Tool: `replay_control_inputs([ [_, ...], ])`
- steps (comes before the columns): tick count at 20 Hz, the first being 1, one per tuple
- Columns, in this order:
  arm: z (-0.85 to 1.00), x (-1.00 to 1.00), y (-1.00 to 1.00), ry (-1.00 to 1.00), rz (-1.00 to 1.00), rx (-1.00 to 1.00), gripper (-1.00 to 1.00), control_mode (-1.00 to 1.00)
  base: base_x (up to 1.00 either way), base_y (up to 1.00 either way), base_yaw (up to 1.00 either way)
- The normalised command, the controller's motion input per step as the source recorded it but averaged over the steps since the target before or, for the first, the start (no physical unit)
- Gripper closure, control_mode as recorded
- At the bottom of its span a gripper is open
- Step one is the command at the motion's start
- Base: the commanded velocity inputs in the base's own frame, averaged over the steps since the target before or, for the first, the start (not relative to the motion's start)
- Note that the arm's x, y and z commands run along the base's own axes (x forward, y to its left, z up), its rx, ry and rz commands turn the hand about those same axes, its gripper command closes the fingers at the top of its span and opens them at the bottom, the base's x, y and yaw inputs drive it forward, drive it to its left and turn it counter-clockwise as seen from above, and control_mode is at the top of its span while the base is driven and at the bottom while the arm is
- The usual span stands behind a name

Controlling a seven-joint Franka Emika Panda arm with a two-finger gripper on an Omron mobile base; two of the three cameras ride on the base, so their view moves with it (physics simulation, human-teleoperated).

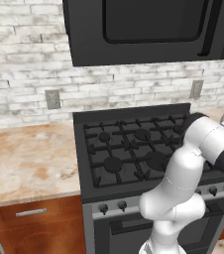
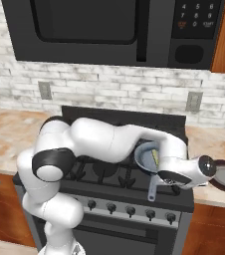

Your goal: Pick up the butter stick and place it in the pan. Then turn on the burner for the pan.

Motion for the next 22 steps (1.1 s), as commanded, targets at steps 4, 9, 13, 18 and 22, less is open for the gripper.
replay_control_inputs([
  [4,-0.13,-0.33,-0.08,-0.18,0.00,0.00,-1.00,-1.00,0.00,0.00,0.00],
  [9,-0.17,-0.31,-0.01,-0.18,0.00,0.00,-1.00,-1.00,0.00,0.00,0.00],
  [13,-0.27,-0.27,0.00,-0.19,0.00,0.00,-1.00,-1.00,0.00,0.00,0.00],
  [18,-0.27,-0.29,0.00,-0.19,0.00,0.00,-1.00,-1.00,0.00,0.00,0.00],
  [22,-0.06,-0.13,-0.02,-0.12,0.00,0.02,-1.00,-1.00,0.00,0.00,0.00],
])
